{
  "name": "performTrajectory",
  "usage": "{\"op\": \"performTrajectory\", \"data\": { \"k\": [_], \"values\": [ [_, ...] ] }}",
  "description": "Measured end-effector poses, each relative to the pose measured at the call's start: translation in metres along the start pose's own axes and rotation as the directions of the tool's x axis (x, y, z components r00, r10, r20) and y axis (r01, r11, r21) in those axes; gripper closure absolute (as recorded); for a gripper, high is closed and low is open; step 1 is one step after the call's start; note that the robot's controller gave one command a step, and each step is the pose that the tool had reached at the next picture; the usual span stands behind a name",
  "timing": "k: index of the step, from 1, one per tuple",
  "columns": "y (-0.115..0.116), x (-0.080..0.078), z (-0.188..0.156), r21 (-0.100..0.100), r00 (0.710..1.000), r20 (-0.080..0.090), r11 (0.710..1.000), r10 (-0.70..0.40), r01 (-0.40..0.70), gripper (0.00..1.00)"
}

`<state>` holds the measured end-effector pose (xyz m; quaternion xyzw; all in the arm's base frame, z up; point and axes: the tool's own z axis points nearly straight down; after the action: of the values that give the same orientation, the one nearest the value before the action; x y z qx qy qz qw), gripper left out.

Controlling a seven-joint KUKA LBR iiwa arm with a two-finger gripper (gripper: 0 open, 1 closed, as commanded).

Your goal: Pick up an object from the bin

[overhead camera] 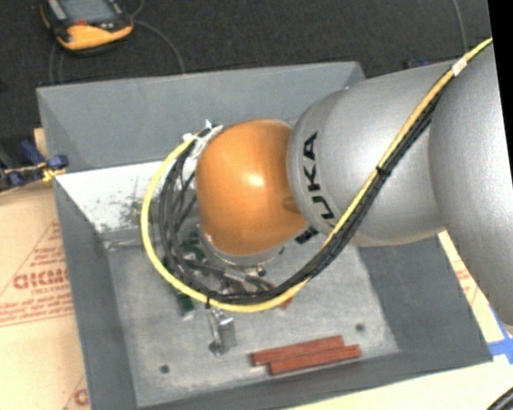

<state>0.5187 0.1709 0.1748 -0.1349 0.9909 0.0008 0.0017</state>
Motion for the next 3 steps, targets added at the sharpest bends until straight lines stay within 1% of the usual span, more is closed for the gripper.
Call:
{"op": "performTrajectory", "data": {
  "k": [1, 2, 3],
  "values": [
    [-0.029, -0.035, 0.018, -0.001, 1.000, 0.003, 1.000, 0.030, -0.030, 0.00],
    [-0.064, -0.050, 0.045, 0.001, 0.991, 0.002, 0.991, 0.133, -0.133, 0.00],
    [-0.050, -0.065, 0.074, 0.005, 1.000, 0.003, 1.000, -0.013, 0.013, 0.00]
  ]
}}
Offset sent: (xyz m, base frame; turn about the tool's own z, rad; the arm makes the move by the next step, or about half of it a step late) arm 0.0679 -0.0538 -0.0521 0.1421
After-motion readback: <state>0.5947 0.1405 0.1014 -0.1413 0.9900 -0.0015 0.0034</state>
